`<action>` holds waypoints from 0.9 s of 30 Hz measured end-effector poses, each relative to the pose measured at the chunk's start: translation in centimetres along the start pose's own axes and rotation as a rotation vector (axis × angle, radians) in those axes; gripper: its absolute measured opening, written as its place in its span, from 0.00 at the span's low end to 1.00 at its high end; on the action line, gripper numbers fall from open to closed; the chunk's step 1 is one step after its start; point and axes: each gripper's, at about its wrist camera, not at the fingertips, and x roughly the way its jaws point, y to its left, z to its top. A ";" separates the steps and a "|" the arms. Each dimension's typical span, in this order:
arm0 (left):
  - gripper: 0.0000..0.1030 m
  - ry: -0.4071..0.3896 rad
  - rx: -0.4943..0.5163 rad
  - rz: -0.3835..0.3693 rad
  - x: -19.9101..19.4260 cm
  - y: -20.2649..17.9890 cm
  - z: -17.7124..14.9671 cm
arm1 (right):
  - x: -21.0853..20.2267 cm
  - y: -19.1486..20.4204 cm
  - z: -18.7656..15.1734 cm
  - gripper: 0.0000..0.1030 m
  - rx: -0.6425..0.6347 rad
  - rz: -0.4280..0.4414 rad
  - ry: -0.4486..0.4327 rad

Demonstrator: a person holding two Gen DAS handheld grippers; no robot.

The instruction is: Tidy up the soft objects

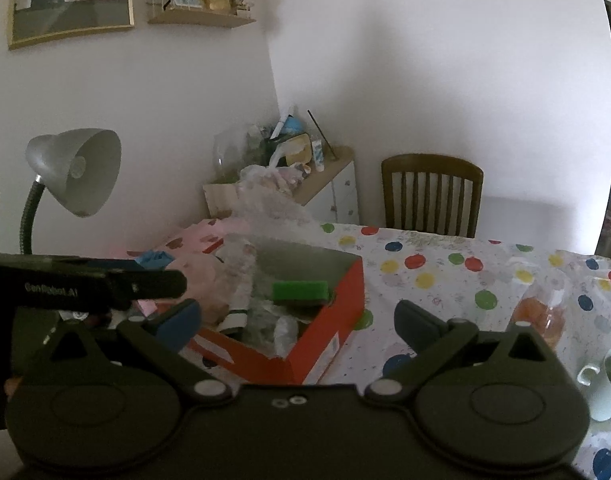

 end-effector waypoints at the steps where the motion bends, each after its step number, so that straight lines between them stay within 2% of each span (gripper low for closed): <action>1: 1.00 -0.012 -0.009 0.003 -0.3 0.0 -0.1 | -0.1 0.1 -0.1 1.00 -0.002 0.002 -0.002; 8: 1.00 -0.041 -0.028 0.070 -1.8 -0.6 -0.5 | -0.8 0.7 -0.5 1.00 -0.018 0.014 -0.019; 14: 1.00 -0.067 0.022 0.120 -2.5 -1.6 -0.8 | -1.4 1.2 -0.3 1.00 -0.041 0.024 -0.035; 27: 1.00 -0.094 0.039 0.120 -3.4 -3.1 -1.4 | -1.8 1.1 -0.2 1.00 -0.044 0.033 -0.031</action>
